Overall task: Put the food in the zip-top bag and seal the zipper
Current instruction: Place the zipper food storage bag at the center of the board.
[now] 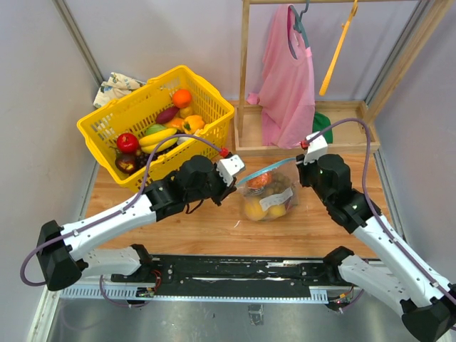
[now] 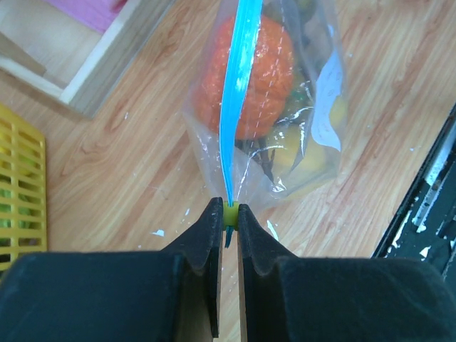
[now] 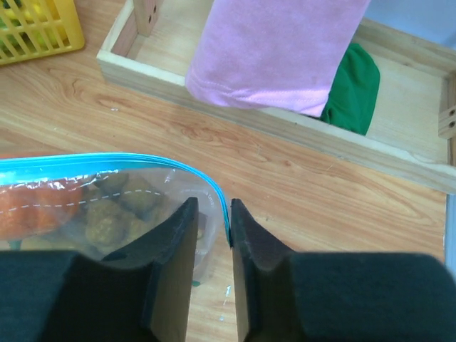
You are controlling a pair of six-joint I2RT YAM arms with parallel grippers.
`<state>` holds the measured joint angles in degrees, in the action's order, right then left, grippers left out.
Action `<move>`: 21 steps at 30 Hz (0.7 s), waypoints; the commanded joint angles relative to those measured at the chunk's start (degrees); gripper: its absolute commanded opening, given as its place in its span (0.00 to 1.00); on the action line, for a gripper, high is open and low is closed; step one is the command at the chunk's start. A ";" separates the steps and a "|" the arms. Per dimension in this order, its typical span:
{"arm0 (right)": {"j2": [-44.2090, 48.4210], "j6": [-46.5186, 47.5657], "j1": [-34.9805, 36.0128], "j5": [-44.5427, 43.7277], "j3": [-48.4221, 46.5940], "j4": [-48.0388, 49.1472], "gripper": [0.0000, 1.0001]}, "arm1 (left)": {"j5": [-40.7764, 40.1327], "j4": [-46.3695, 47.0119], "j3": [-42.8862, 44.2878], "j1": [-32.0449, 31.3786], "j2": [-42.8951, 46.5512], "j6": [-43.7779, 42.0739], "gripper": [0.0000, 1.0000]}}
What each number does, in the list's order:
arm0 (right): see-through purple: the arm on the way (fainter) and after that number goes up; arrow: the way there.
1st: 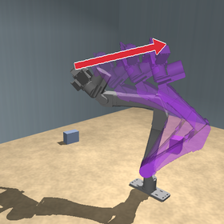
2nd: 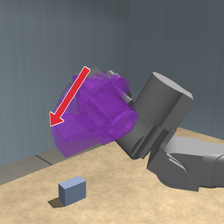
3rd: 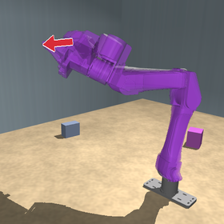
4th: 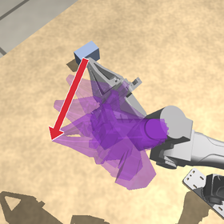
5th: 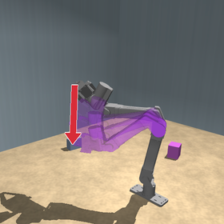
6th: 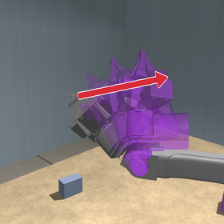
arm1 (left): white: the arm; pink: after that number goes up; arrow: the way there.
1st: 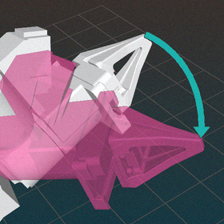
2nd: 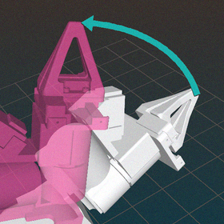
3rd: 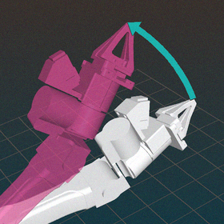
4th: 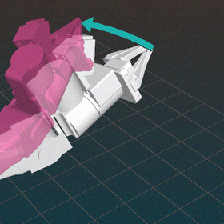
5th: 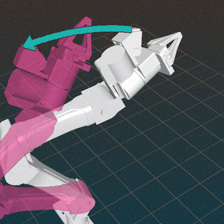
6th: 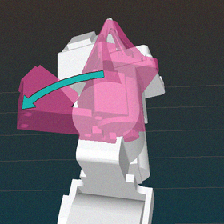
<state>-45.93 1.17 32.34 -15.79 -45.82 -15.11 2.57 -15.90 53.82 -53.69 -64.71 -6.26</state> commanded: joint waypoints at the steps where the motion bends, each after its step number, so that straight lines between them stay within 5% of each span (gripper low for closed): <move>1: -0.21 -3.79 -0.89 2.22 1.49 2.50 0.35 | -5.25 4.65 -2.10 0.08 -0.55 4.82 0.00; 5: 1.22 -3.83 -0.87 2.48 0.22 0.95 0.58 | -8.80 3.90 -3.63 0.08 0.49 8.05 0.00; 16: 16.17 1.98 -0.90 -6.45 -1.38 -3.52 0.97 | -5.76 -1.42 -7.54 0.08 9.75 17.77 0.00; 21: 22.83 3.48 -0.92 -13.79 0.06 -6.60 0.98 | -4.14 -3.12 -11.70 0.08 14.90 24.44 0.01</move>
<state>-26.57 2.42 32.05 -21.67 -45.54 -18.44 -3.16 -16.88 45.06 -53.71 -53.32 11.60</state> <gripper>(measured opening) 0.983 0.118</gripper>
